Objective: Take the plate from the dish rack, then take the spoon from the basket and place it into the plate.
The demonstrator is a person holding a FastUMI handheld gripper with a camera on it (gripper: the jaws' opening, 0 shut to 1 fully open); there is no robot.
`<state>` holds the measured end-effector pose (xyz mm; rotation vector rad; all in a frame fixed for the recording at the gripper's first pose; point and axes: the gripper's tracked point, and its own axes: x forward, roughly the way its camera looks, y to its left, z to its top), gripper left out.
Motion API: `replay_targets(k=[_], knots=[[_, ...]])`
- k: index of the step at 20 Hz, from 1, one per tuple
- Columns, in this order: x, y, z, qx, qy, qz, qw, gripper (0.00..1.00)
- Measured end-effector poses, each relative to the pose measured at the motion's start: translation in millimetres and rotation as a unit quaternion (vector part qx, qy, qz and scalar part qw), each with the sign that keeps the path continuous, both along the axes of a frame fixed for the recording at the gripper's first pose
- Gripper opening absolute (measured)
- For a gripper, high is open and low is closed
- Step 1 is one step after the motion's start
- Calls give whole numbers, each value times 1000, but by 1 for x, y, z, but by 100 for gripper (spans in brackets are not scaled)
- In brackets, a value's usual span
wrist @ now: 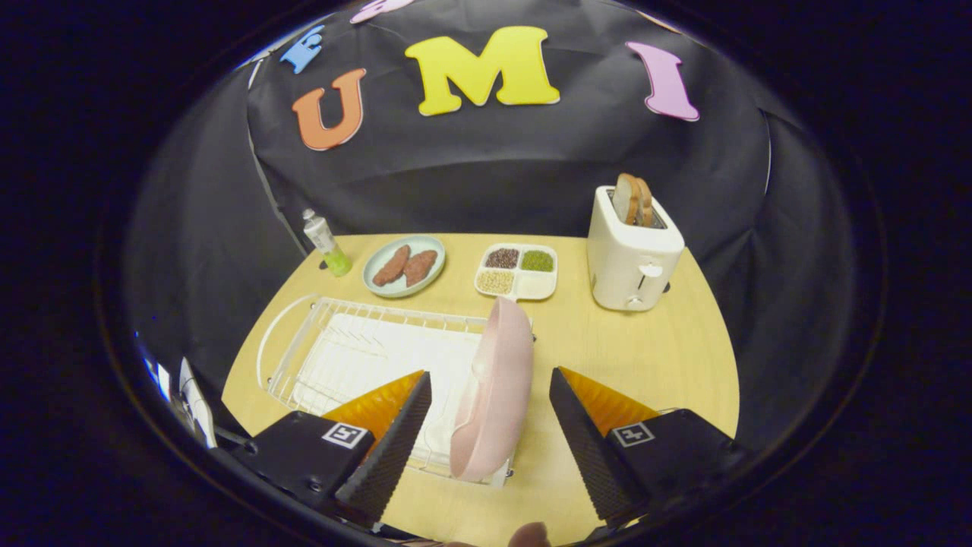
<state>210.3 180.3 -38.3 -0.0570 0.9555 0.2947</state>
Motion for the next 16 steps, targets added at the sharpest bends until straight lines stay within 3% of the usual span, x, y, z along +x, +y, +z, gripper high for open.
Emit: replay_targets(k=[4,11,15,16], knots=[[11,4,-19,-3,32,-21,999,97],[6,6,-49,-18,107,-85,990,67],[7,2,-49,-51,110,-115,986,41],[6,2,-47,-59,108,-117,985,39]])
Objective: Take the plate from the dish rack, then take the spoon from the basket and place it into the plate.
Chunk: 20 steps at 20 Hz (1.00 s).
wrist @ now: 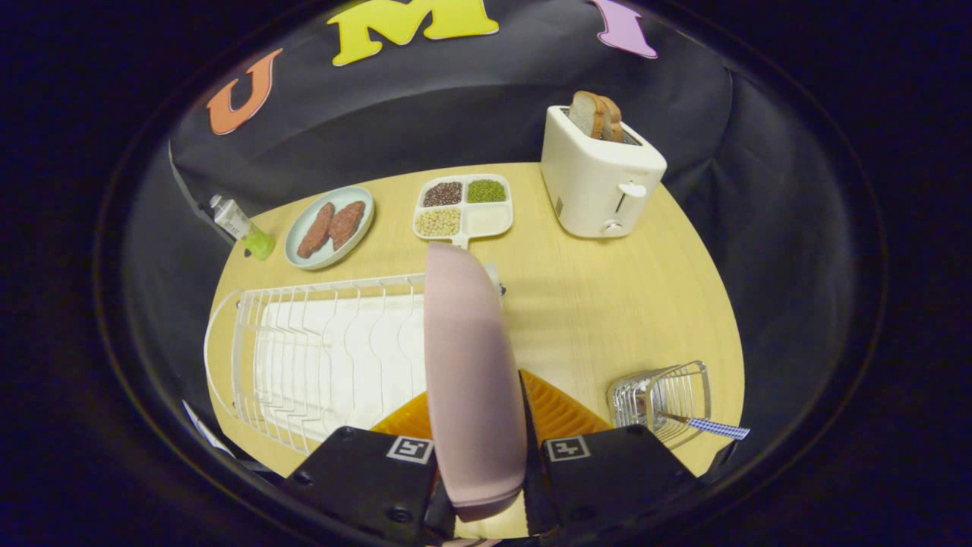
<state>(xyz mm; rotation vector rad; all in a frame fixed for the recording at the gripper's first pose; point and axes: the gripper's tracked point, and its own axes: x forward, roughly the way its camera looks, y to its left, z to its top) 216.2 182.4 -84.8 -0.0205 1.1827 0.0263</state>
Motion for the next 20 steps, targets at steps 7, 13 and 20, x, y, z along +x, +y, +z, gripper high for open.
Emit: replay_targets(k=[7,13,20], knots=[[0,-12,31,-83,-22,-10,996,36],[-17,2,61,-67,-52,15,996,36],[-86,-7,79,40,-77,28,996,36]])
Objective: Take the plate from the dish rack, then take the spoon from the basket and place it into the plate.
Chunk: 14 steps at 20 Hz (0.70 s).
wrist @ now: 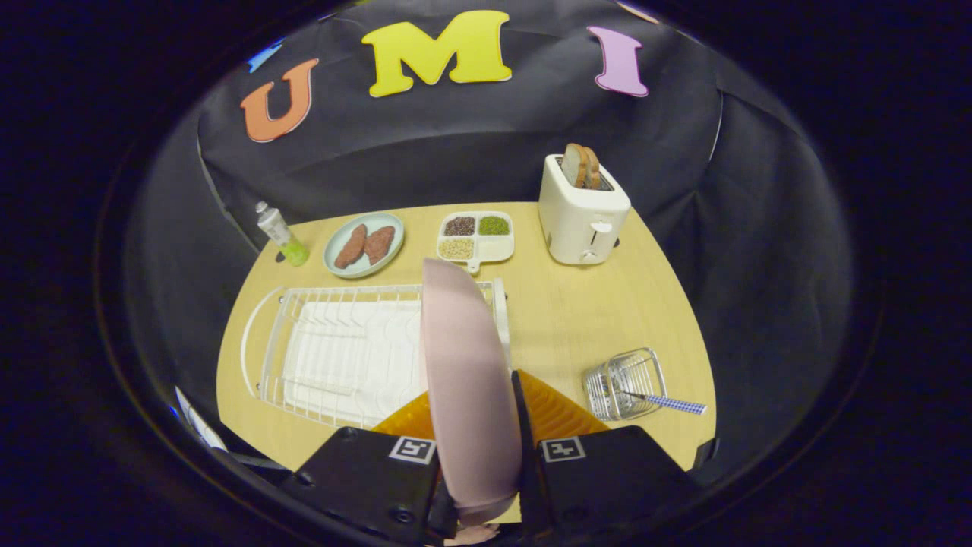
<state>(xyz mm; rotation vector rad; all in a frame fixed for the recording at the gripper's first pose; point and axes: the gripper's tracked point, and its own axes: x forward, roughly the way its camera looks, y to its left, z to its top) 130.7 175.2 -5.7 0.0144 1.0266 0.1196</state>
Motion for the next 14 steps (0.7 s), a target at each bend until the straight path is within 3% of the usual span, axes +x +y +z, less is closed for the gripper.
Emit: replay_targets(k=[7,14], knots=[[-89,-25,-42,104,11,9,994,36],[-145,-17,-117,176,65,12,982,36]])
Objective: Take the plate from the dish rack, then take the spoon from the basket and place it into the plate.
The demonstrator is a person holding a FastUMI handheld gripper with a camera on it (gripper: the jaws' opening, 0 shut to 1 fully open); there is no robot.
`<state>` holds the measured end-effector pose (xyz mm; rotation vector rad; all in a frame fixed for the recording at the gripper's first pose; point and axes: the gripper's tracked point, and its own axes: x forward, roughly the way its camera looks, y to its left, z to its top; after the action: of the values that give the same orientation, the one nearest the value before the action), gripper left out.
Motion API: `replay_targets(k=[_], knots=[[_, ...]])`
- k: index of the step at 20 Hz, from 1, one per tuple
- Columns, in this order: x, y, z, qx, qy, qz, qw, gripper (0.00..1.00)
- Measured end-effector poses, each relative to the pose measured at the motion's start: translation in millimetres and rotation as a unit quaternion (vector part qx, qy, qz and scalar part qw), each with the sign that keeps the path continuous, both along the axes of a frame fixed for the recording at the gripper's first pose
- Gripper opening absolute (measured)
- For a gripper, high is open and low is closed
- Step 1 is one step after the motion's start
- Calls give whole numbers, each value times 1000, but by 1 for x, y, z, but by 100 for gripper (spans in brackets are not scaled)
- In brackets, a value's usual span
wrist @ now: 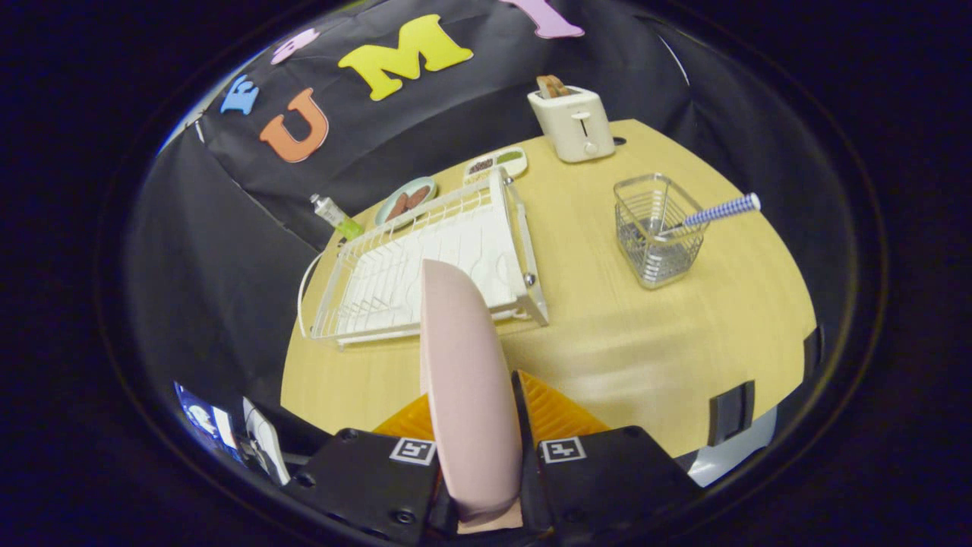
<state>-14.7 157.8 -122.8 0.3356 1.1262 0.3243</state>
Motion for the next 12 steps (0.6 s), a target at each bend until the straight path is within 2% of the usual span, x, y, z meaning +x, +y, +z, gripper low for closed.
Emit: replay_targets(k=[6,12], knots=[[-10,22,-41,55,49,0,997,36],[-1,23,-49,87,60,-16,994,39]])
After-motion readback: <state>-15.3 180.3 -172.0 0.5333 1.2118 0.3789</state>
